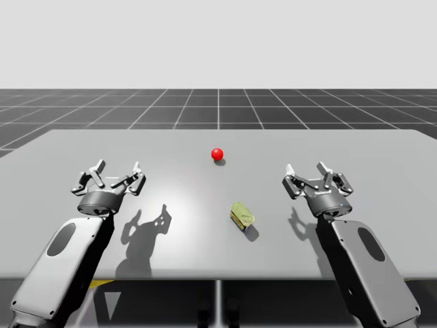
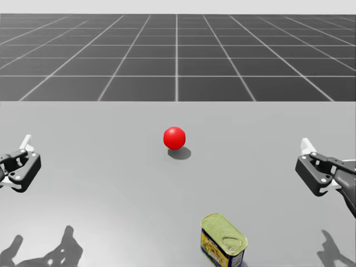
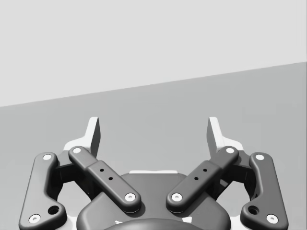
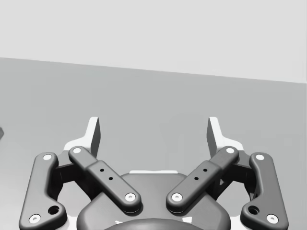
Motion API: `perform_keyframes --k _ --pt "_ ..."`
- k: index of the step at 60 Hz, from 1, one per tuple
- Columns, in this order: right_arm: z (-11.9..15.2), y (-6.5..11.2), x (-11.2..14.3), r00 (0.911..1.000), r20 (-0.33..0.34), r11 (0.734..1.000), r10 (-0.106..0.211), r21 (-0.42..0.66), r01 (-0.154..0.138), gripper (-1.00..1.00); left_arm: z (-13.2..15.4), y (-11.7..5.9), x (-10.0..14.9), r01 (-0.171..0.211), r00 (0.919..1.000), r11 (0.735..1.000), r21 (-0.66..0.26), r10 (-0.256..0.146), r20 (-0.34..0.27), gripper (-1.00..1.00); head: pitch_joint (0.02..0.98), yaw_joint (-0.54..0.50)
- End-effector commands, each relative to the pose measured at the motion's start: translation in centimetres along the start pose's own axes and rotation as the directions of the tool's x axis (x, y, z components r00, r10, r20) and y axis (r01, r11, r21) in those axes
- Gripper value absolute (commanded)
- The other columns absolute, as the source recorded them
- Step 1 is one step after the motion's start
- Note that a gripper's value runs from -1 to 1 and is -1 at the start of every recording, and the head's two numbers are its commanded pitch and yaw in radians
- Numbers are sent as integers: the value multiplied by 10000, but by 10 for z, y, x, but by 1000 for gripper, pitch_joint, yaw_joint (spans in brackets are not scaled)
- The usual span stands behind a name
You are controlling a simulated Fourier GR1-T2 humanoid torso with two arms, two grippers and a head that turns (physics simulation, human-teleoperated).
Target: Watch the red light. When it turns green, pick up the object.
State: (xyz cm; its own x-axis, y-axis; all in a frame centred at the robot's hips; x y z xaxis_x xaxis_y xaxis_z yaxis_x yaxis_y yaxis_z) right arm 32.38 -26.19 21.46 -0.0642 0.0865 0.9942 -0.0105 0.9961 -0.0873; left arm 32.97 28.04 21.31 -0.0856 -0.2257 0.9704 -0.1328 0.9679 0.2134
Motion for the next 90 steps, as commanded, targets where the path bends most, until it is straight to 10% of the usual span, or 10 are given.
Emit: perform_keyframes --k 1,90 --pt "0 0 0 10000 4 10000 19 5 -19 -1000 0 -1 0 2 10000 10000 -10 -2 1 -1000 565 -5" --pt "0 2 0 10000 44 10000 -4 21 4 -1000 0 -2 0 20 10000 10000 -62 -20 -10 -1000 590 -7"
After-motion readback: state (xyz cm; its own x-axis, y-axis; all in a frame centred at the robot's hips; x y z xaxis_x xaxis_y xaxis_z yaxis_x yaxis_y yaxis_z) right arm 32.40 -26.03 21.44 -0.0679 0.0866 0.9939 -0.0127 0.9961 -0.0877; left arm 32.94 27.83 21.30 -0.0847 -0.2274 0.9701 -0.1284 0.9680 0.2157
